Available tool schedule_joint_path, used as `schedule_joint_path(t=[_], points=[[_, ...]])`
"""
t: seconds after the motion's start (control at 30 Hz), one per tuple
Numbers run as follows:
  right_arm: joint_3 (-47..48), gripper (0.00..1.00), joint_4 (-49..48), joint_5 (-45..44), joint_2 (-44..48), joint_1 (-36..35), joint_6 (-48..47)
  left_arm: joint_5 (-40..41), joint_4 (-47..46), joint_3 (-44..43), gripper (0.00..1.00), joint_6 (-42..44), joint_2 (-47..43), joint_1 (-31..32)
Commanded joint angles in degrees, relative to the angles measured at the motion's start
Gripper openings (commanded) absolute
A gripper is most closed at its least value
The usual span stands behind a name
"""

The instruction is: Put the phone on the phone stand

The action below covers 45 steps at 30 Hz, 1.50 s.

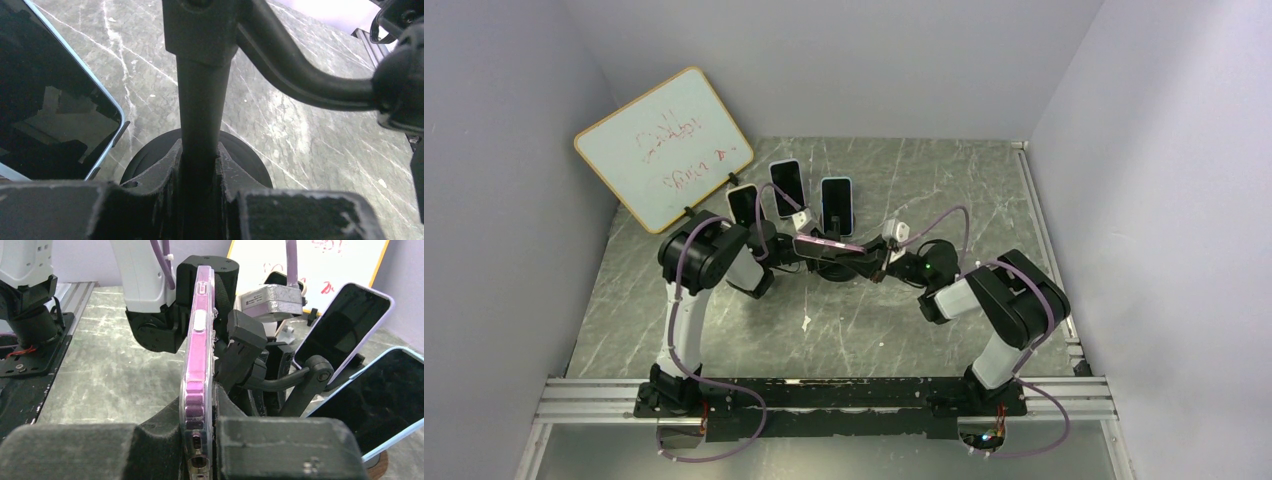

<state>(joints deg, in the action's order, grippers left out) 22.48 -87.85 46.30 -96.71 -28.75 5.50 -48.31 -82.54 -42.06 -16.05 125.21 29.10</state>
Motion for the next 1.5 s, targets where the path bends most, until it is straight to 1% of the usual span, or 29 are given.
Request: schedule_joint_path(t=[0.0,0.2,0.37,0.63,0.77,0.93,1.07,1.17,1.47], points=[[-2.64,0.0,-16.45,-7.37,-3.77,0.77,-3.3,-3.62,10.79,1.54,0.05,0.89,-0.36,2.45],[-8.83,0.0,-16.44,-11.17,-5.04,-0.73,-1.65,0.25,13.47,2.19,0.05,2.77,-1.99,2.45],[-12.09,0.0,-16.47,-13.62,-6.76,-2.25,-0.37,2.72,14.94,2.92,0.05,3.59,-3.4,2.45],[-11.41,0.0,-16.41,-14.7,-11.83,-3.67,2.37,5.48,18.19,3.57,0.05,4.9,-5.15,2.45],[-10.72,0.0,-16.42,-15.1,-12.11,-3.82,3.89,5.6,18.44,3.79,0.05,5.11,-5.39,2.45],[-9.27,0.0,-16.26,-14.66,-11.16,-3.39,8.5,5.75,17.73,4.09,0.05,5.0,-5.23,2.61],[-7.62,0.0,-16.22,-12.43,-9.97,-2.01,13.06,7.19,20.55,3.84,0.05,7.33,-5.94,3.43],[-7.39,0.0,-16.14,-12.23,-8.11,-1.39,13.52,7.87,21.79,3.74,0.05,8.22,-6.14,4.06],[-7.16,0.0,-15.7,-11.73,-2.01,1.4,15.72,8.18,21.3,3.95,0.05,8.24,-6.12,4.38]])
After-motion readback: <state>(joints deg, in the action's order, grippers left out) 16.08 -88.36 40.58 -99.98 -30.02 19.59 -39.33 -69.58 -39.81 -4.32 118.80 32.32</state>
